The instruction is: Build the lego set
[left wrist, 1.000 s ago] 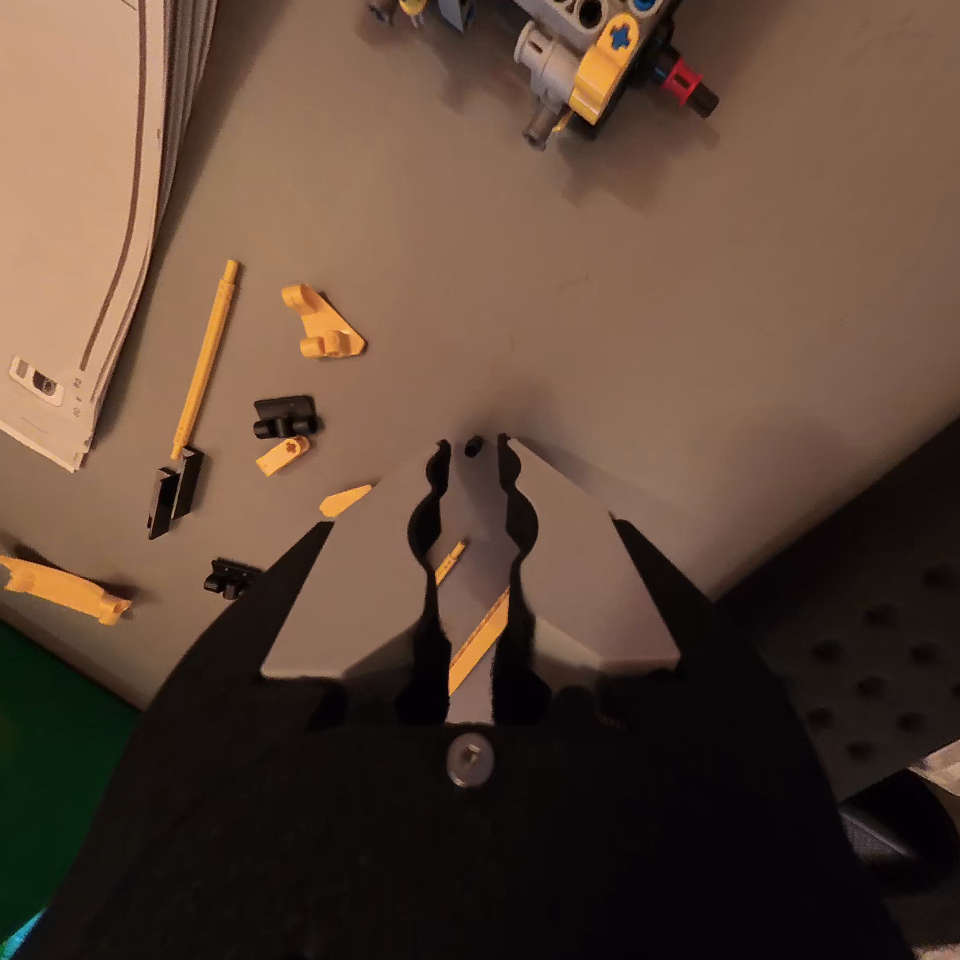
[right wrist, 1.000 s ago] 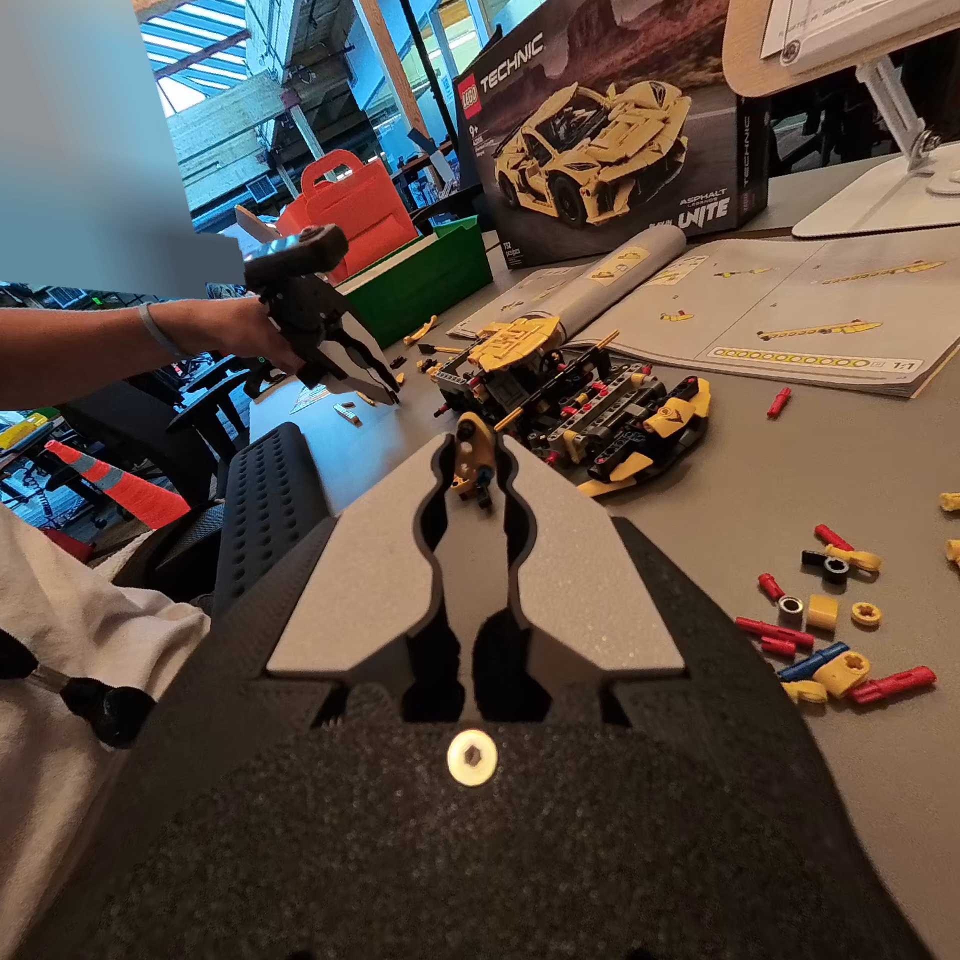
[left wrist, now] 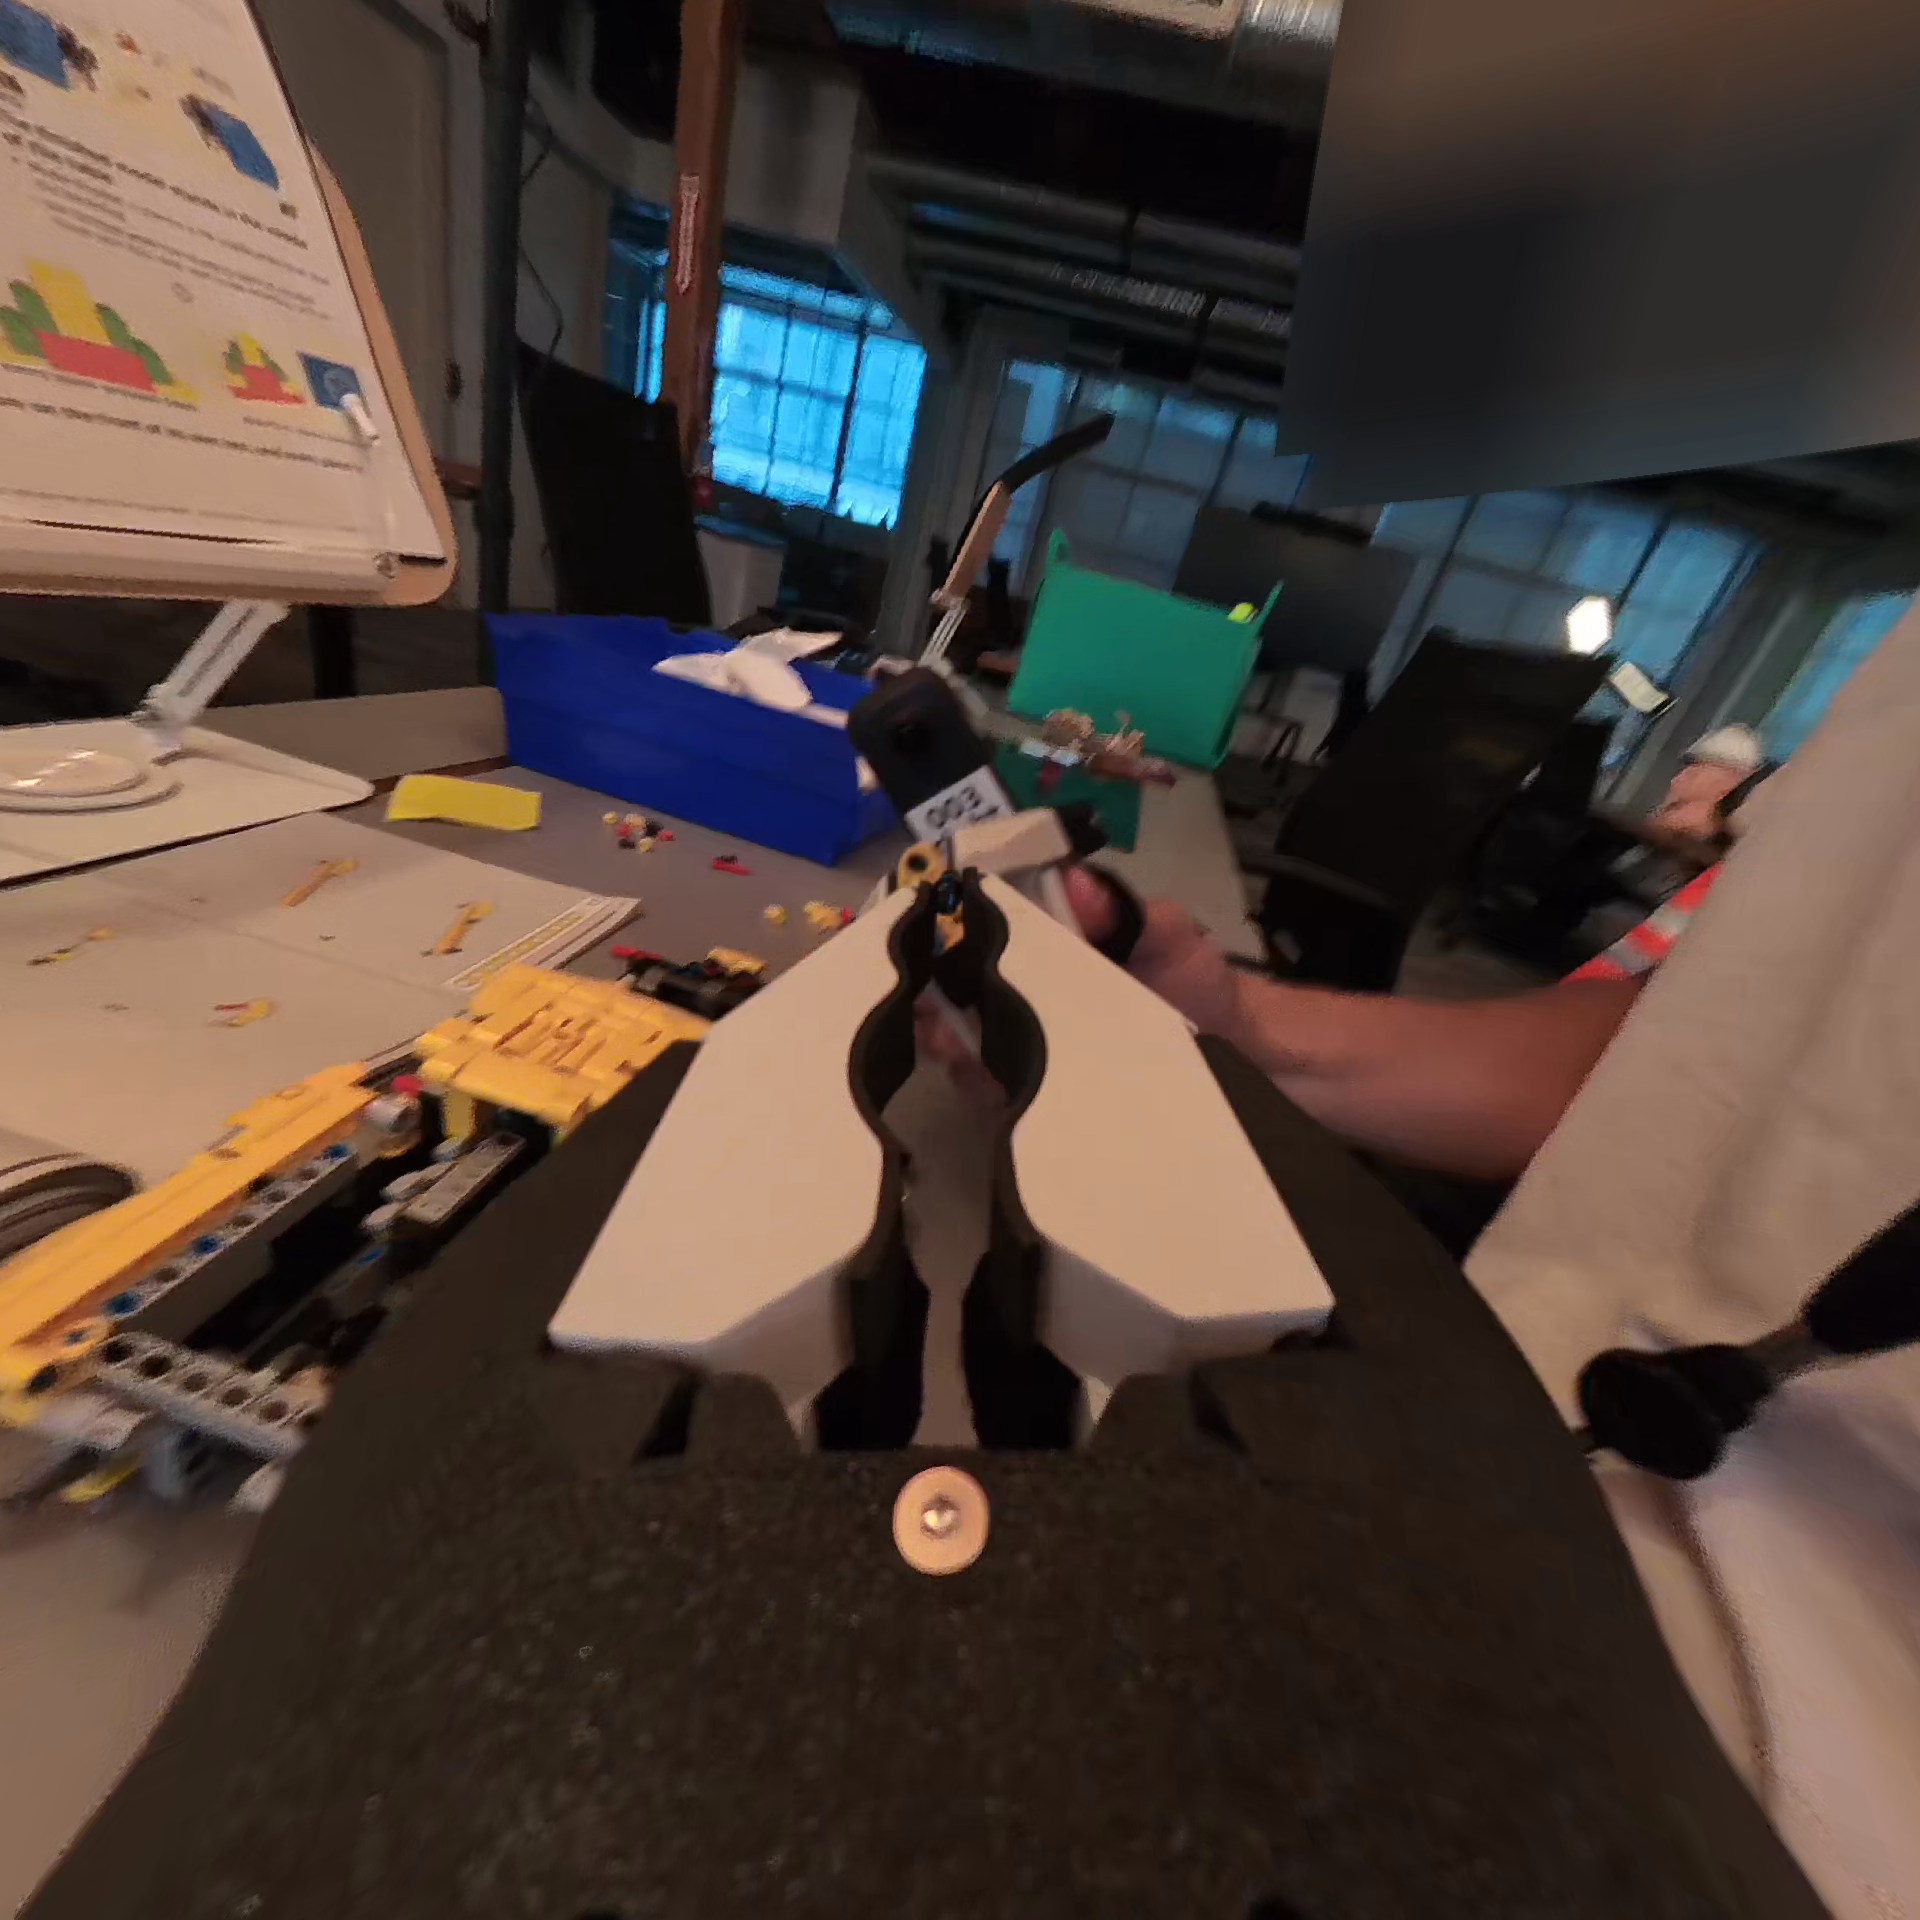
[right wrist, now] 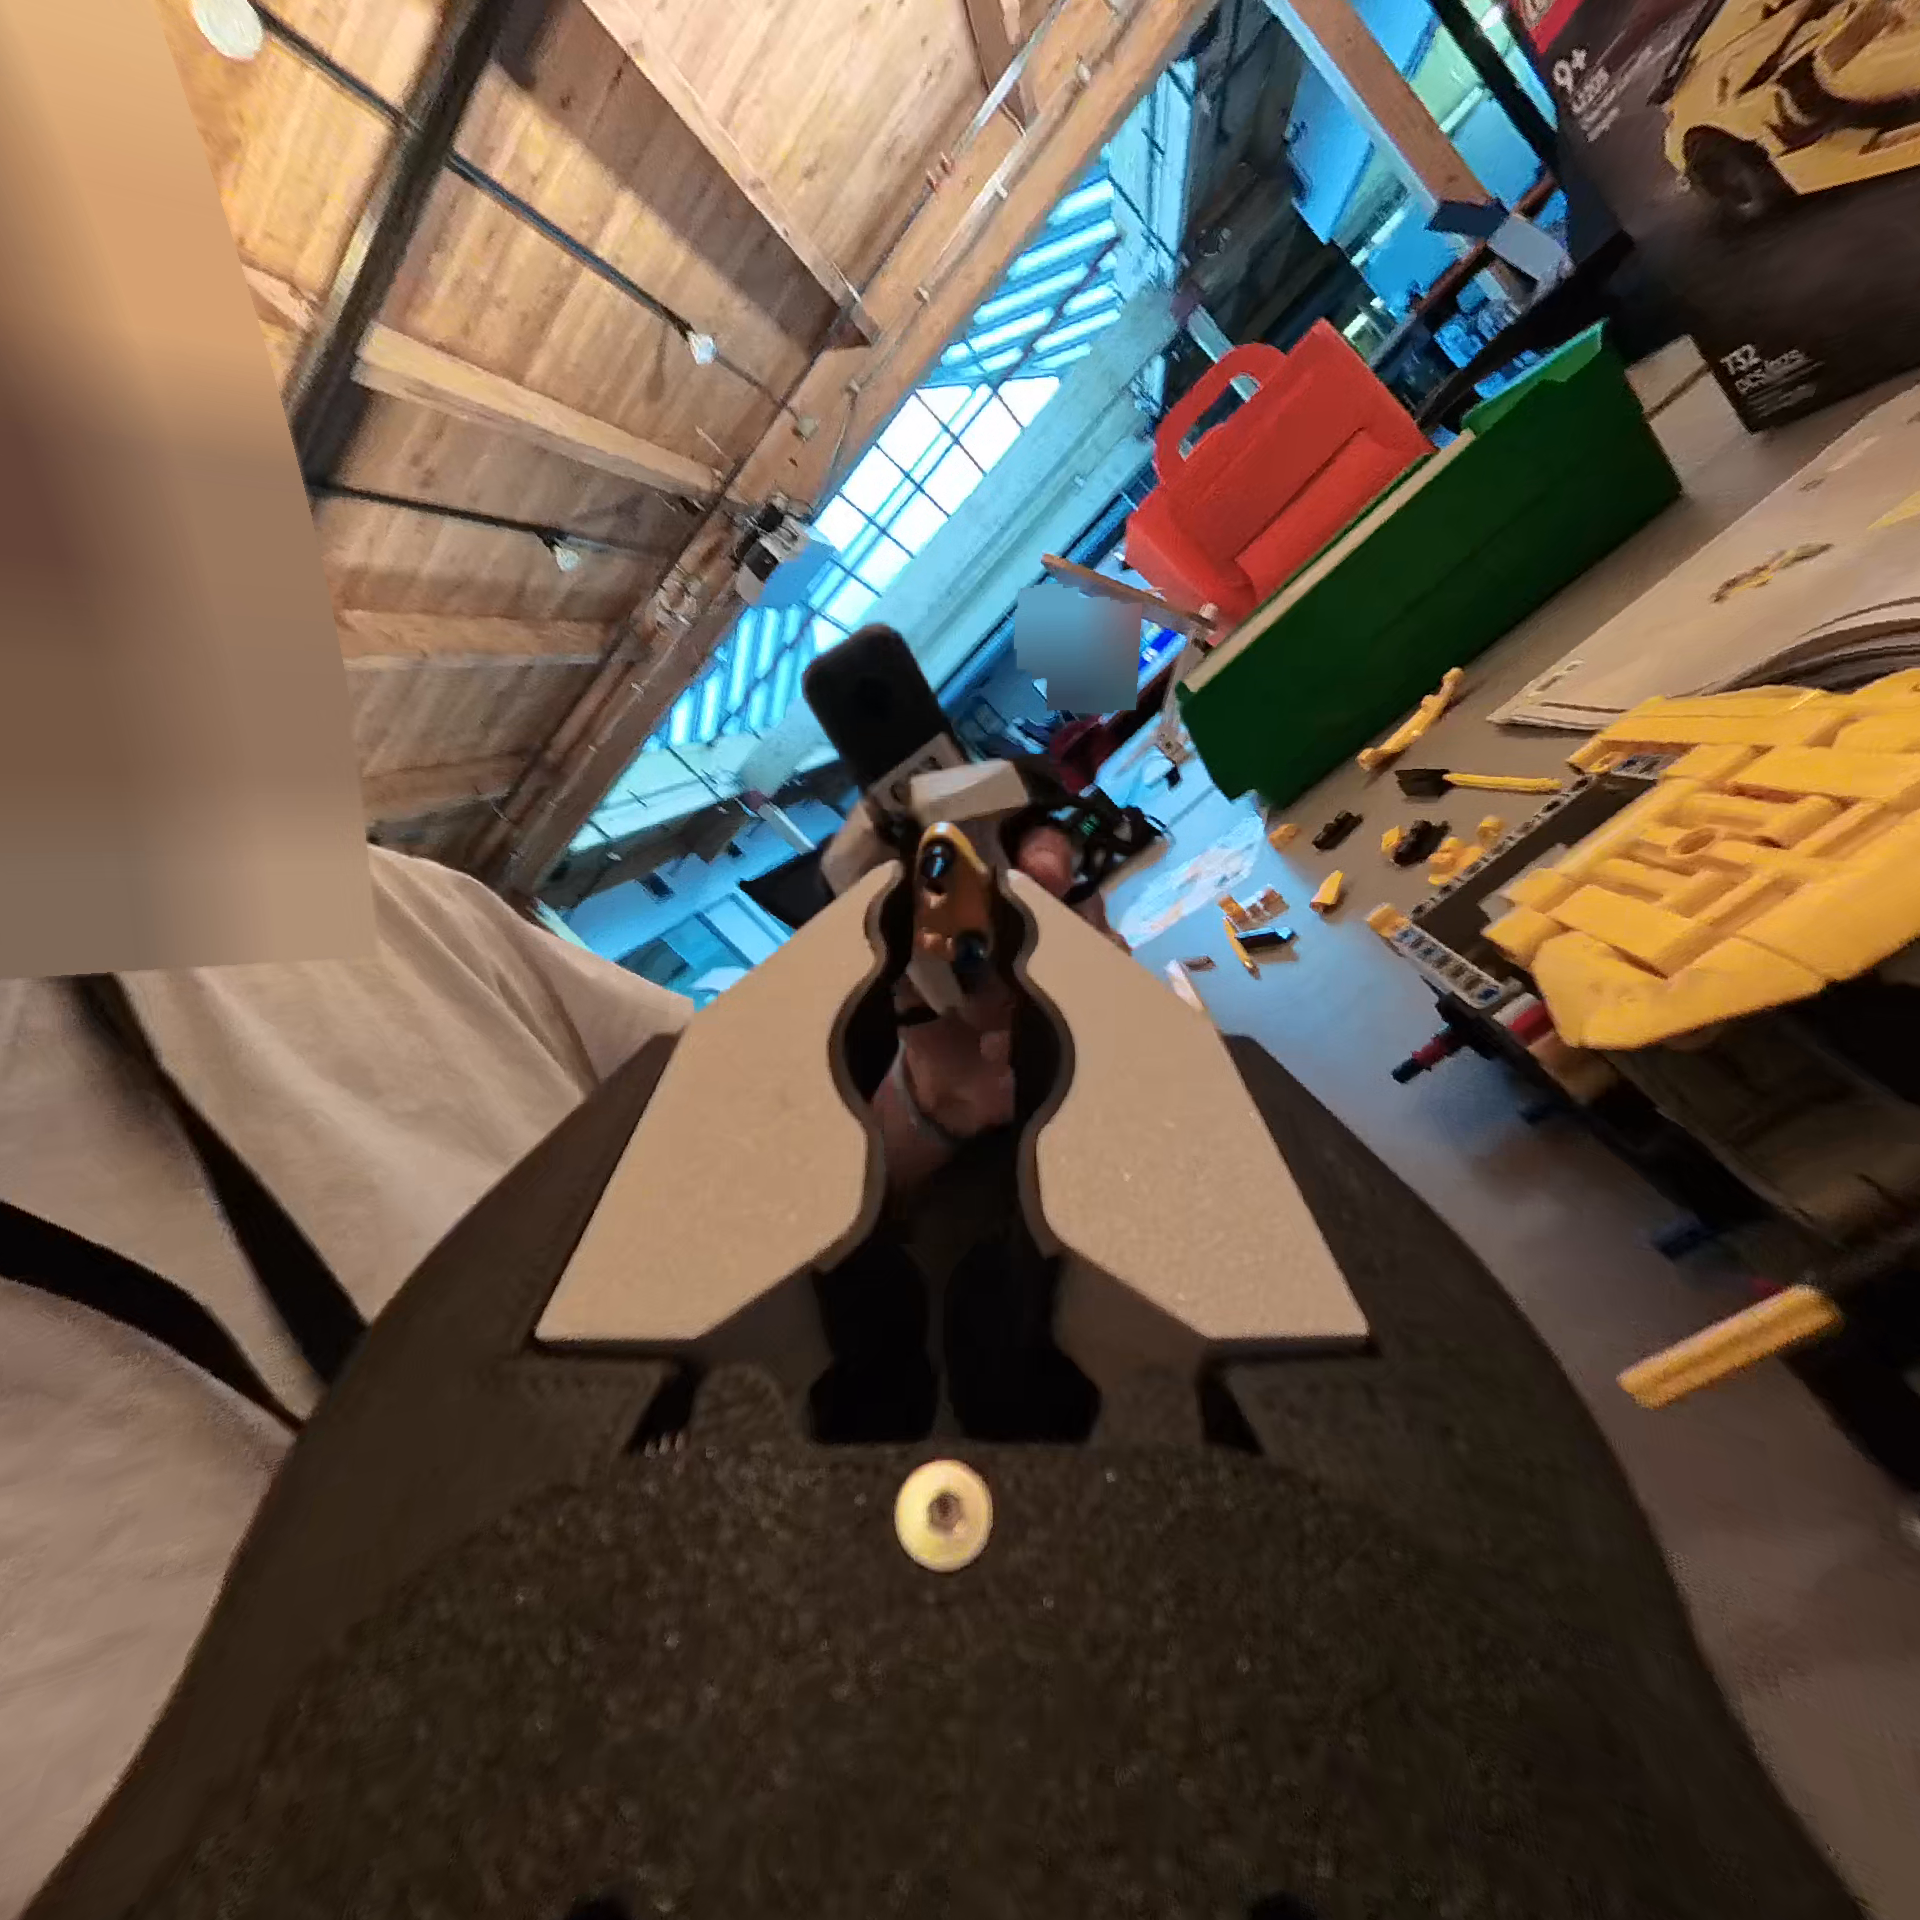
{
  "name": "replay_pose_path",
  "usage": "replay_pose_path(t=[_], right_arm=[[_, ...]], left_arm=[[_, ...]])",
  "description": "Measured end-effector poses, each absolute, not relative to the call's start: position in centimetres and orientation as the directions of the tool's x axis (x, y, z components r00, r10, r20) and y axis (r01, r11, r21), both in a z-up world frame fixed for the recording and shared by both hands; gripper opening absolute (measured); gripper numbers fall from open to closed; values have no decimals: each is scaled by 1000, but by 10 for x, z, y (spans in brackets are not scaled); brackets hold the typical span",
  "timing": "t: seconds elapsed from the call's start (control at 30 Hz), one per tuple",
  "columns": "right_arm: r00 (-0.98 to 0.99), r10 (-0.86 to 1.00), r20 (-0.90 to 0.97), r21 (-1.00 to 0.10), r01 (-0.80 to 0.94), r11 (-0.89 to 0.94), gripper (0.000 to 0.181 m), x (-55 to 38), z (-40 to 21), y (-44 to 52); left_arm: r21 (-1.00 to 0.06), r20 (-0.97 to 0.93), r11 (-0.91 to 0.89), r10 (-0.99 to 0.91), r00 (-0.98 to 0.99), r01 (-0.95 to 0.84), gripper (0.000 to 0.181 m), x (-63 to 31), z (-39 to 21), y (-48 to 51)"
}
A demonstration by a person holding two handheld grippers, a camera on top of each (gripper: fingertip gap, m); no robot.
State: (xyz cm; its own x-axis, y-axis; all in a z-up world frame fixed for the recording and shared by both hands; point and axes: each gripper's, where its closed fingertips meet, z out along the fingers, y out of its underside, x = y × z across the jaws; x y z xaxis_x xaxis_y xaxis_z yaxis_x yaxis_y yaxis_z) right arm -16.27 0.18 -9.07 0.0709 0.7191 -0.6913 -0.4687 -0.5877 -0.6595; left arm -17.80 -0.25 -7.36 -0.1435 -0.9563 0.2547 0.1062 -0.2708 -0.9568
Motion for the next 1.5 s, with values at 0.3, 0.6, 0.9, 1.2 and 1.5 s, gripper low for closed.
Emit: replay_pose_path(t=[0.3, 0.6, 0.9, 1.2, 1.5], right_arm=[[37, 761, -648, -702, -416, -578, 13, -187, -89, -2], [15, 759, -651, -698, -403, -592, 13, -189, -90, -3], [4, 761, -648, -698, -404, -592, 13, -188, -88, -5], [190, 857, -479, -846, -362, -392, 14, -188, -85, -6], [-39, 783, -621, -711, -393, -583, 13, -190, -84, -14]], left_arm=[[-956, 260, -277, -953, -158, 94, 5, -187, -75, -7], [-963, 250, -263, -955, -161, 64, 5, -183, -81, -10], [-965, 244, -256, -956, -165, 52, 5, -181, -83, -12], [-914, 368, -394, -905, -213, 96, 4, -180, -77, -13], [-982, 141, -156, -979, -145, 102, 5, -181, -79, -22]])
